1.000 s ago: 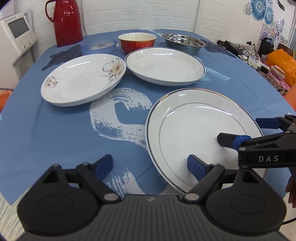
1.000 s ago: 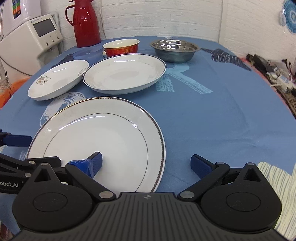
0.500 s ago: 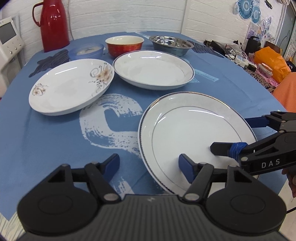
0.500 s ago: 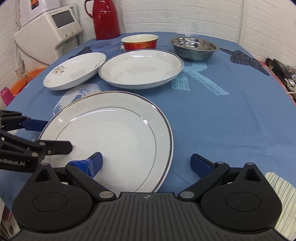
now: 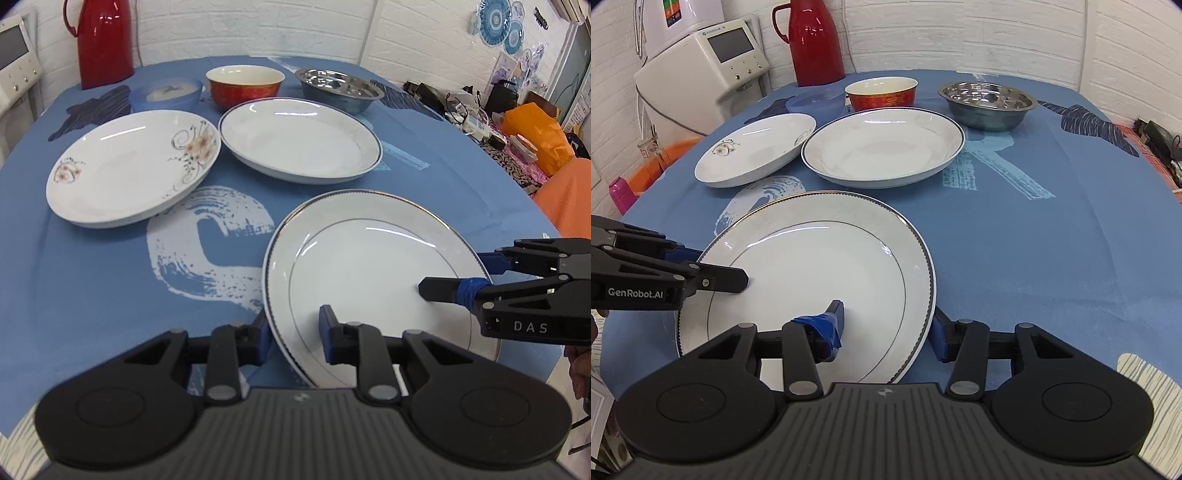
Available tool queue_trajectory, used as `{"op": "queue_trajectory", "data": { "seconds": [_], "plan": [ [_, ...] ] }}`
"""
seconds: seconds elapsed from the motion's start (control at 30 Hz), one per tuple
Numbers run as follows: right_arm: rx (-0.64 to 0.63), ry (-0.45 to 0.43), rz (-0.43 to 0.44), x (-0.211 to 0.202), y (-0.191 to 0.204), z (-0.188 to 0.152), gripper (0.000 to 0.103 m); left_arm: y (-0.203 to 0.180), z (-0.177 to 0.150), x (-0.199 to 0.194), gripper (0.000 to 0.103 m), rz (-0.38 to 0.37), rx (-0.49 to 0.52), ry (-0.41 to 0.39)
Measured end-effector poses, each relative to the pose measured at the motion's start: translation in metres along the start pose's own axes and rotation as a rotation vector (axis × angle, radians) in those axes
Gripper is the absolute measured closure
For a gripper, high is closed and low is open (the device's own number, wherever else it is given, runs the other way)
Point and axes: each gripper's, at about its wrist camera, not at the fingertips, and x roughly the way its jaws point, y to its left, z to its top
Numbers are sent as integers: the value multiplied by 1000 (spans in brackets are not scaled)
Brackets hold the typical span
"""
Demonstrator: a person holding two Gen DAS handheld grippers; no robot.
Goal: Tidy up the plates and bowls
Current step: 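Move the left tool to the large grey-rimmed plate's rim and close on it, then lift the large plate with the left tool and carry it aside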
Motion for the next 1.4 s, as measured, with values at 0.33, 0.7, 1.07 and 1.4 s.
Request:
{"op": "queue_trajectory", "data": {
  "seconds": [0.33,0.7,1.07,1.4],
  "plan": [
    [8,-30,129,3,59,9,67,55,-18,-39,82,69,-76,-1],
    [-63,-1,232,36,136,23,65,124,-45,-77,81,224,-139,-24],
    [-75,1,173,42,134,27,63,125,-38,-62,80,224,-137,-54],
    [-6,-87,143,12,101,48,63,142,-25,-97,54,271,-157,-148]
  ]
}}
